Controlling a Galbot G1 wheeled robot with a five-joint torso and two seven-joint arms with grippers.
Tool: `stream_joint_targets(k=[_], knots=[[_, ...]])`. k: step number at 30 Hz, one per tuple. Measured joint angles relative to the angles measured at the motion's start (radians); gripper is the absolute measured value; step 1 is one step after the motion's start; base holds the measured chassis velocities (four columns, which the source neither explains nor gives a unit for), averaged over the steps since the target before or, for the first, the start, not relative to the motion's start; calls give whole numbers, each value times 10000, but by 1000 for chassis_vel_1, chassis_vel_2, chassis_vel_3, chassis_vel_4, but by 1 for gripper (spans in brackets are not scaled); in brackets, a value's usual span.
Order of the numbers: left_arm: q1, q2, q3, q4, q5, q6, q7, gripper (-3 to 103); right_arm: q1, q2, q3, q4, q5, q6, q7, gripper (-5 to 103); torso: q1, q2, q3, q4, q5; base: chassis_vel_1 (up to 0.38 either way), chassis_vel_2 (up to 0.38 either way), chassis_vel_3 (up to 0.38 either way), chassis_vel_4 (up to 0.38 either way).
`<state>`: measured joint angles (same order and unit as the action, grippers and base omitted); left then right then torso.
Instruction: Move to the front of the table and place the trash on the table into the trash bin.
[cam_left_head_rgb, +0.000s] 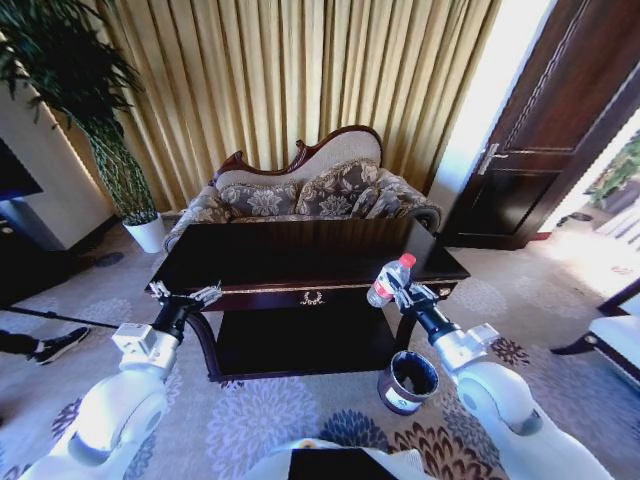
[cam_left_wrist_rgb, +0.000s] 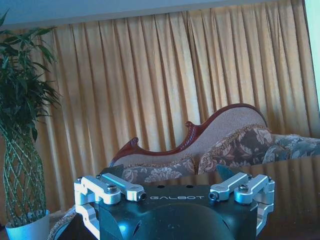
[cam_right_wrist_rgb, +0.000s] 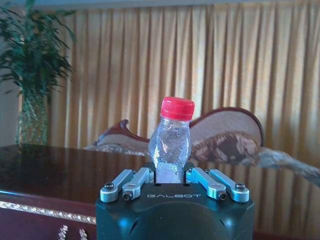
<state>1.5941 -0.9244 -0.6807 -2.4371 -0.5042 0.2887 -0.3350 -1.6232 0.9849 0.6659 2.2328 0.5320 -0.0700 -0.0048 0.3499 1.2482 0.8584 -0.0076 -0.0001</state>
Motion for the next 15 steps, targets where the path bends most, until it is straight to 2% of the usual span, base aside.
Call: stream_joint_targets(k=[4,7,8,15], knots=[[-19,-110,-9,-27,-3,-6,-5,100,-123,251,-7,-405,-112,3,50,24,0,0,-1,-1,-2,0,0,0,0],[-6,-231,-2,-61,17,-83,-5,100,214,554,-345,-1862,-940,288,142,24,-2,1,-2,0,-1,0,0,0,0],[-6,-231,-2,-61,17,-83,-5,100,214,554,-345,-1862,-940,288,142,24,-2,1,-2,0,-1,0,0,0,0],[6,-332,-22,-99,70,-198,6,100,2125,1087,-1051,-5803,-1853,539,196,24,-1,0,0,3,1,0,0,0,0]])
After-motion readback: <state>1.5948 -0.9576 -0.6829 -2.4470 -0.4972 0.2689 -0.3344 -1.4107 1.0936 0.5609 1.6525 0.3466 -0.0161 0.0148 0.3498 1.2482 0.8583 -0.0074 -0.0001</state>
